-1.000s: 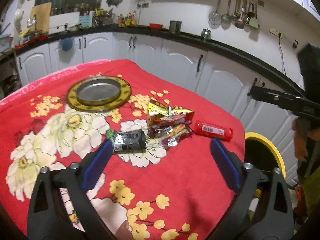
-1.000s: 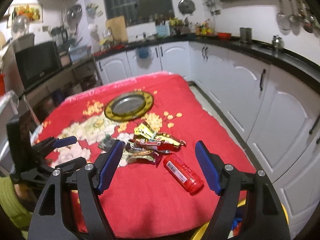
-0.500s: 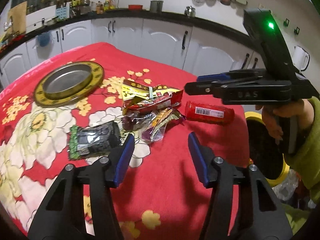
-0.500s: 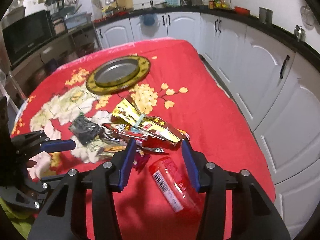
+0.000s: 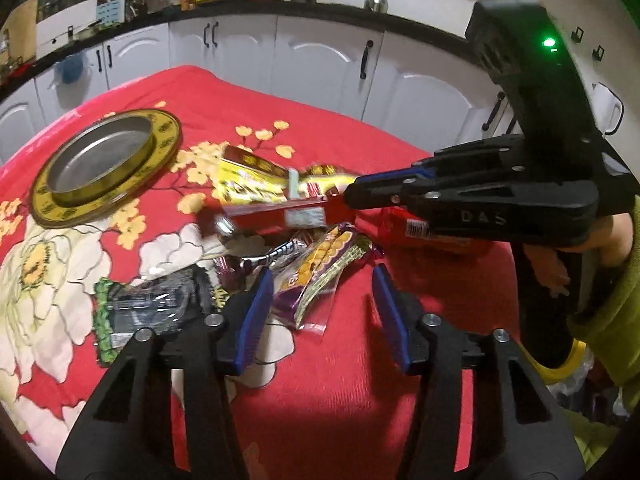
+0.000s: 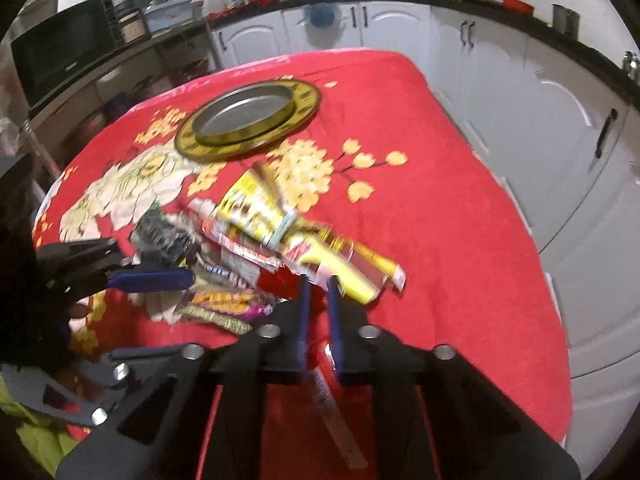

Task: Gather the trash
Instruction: 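Grasp the gold snack wrapper with the left tool while the right tool grasps a red wrapper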

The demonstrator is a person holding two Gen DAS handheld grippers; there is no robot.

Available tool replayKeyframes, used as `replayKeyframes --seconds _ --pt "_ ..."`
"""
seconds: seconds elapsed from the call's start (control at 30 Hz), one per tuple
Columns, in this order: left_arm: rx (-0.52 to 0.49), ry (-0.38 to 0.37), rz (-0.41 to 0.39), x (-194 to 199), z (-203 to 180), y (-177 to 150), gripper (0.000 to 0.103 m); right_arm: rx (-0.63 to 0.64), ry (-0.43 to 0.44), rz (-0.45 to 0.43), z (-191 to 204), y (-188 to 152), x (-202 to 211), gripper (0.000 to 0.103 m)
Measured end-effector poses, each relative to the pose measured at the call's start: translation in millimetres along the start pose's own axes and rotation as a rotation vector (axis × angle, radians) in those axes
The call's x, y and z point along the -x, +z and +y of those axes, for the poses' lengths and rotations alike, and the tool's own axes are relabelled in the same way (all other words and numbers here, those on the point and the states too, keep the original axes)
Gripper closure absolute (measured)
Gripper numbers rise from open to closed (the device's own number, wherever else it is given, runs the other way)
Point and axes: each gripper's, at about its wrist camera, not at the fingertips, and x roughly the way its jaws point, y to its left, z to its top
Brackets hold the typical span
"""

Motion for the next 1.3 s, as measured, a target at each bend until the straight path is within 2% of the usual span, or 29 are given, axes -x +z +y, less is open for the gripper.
replayKeyframes --seconds 0.07,0.1,0.13,0.33,0.4,0.57,0.73,1.07,1.3 --pt "-0.006 -0.001 0.013 -3.8 -1.1 -1.4 0.069 0.007 0.006 0.002 2.6 -3.3 1.5 0.102" --pt "-0.007 -0.003 0.017 -5.1 -1.1 -1.1 0.078 0.004 0.012 -0.003 2.8 -4.7 3.7 0.102" --pt "-0.008 -0.003 0.021 -6.0 -1.2 -1.1 0.082 -0.001 0.018 -0.007 3.3 -5.4 5.4 0.102" --pt "-0.036 -0.018 0.046 -1.3 -7.3 -8.2 0.090 -0.013 0.059 -0.042 11.8 -10.5 21.5 0.102" --pt "-0.033 -0.024 0.048 3.0 -7.1 -11.2 0.097 -0.013 0.063 -0.046 16.8 -11.4 23.3 0.102" --pt "0.000 -0.056 0.063 20.0 -0.2 -24.9 0.098 -0.026 0.069 -0.059 26.2 -14.7 27.9 0.102" --pt "0.011 -0.054 0.067 35.4 1.9 -33.7 0.098 -0.056 0.070 -0.086 34.6 -21.3 36.0 0.102" --pt "0.057 -0.001 -0.022 92.2 13.8 -43.4 0.098 -0.069 0.065 -0.127 59.8 -40.1 61.4 0.102" --pt "0.089 0.012 -0.069 115.8 18.5 -47.3 0.098 -0.077 0.078 -0.131 79.2 -58.4 77.4 0.102"
